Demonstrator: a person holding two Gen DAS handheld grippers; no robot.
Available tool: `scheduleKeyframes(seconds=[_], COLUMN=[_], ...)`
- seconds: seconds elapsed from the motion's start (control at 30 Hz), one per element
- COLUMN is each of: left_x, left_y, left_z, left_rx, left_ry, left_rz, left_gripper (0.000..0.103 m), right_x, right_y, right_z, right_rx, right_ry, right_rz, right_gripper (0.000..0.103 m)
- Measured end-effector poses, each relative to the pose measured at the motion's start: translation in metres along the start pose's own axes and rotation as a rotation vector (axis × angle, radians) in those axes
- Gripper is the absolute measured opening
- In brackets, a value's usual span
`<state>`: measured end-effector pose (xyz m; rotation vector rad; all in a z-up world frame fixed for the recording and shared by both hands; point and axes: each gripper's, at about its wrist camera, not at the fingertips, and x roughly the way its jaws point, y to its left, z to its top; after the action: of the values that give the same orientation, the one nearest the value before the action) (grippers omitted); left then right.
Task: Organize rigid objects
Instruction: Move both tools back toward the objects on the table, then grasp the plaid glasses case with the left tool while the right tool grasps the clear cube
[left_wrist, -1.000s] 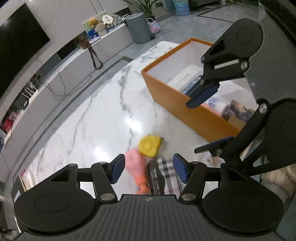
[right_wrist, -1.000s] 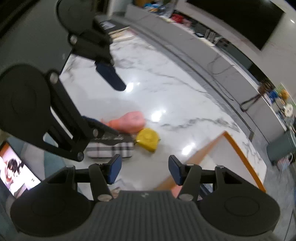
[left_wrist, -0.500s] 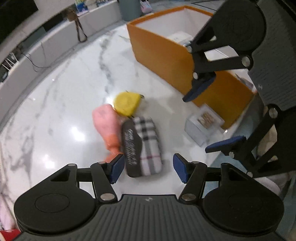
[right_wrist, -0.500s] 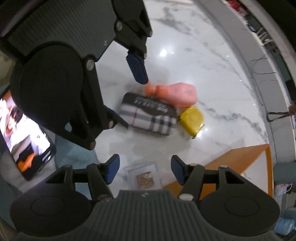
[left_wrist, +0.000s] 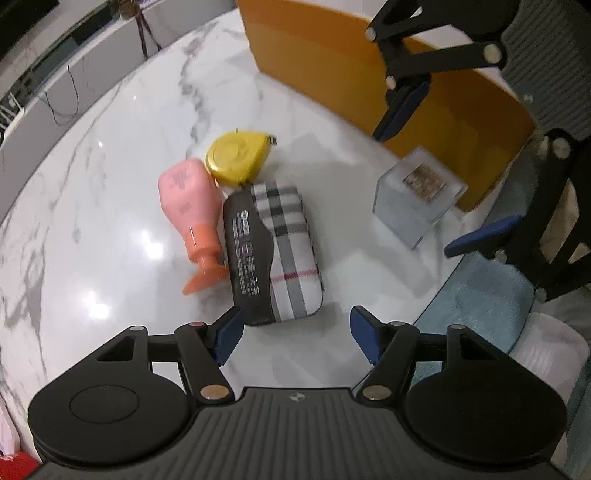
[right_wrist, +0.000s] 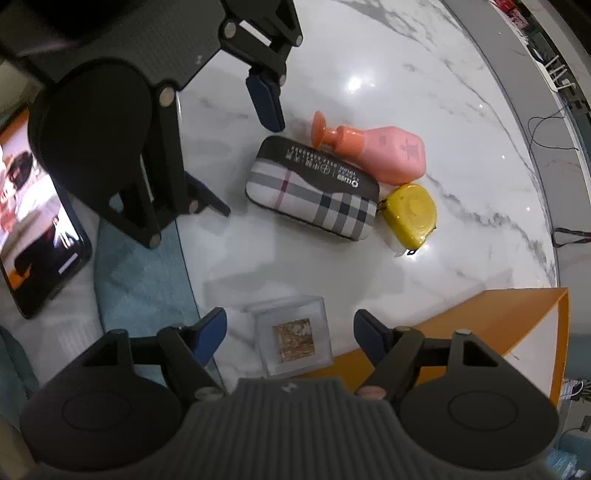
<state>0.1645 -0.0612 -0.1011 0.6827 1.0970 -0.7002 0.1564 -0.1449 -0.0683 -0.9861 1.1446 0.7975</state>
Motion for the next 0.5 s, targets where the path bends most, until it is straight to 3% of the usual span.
scheduleKeyframes(seconds=[0.33,0.5], left_x=[0.015,0.026], left_y=[0.008,0.013], left_z=[0.001,0.004], left_rx=[-0.07,-0.106], left_ry=[0.037,0.052], left_rz=[-0.03,-0.024], left_gripper=[0.082,0.082], right_x=[0.019,0.023], right_y=[-0.008,-0.012], right_z=[-0.002,-0.001], right_rx=[-0.01,-0.003], right_ry=[0.014,0.015], right_rz=[0.022,0.043], right_gripper=[0.075,0.064])
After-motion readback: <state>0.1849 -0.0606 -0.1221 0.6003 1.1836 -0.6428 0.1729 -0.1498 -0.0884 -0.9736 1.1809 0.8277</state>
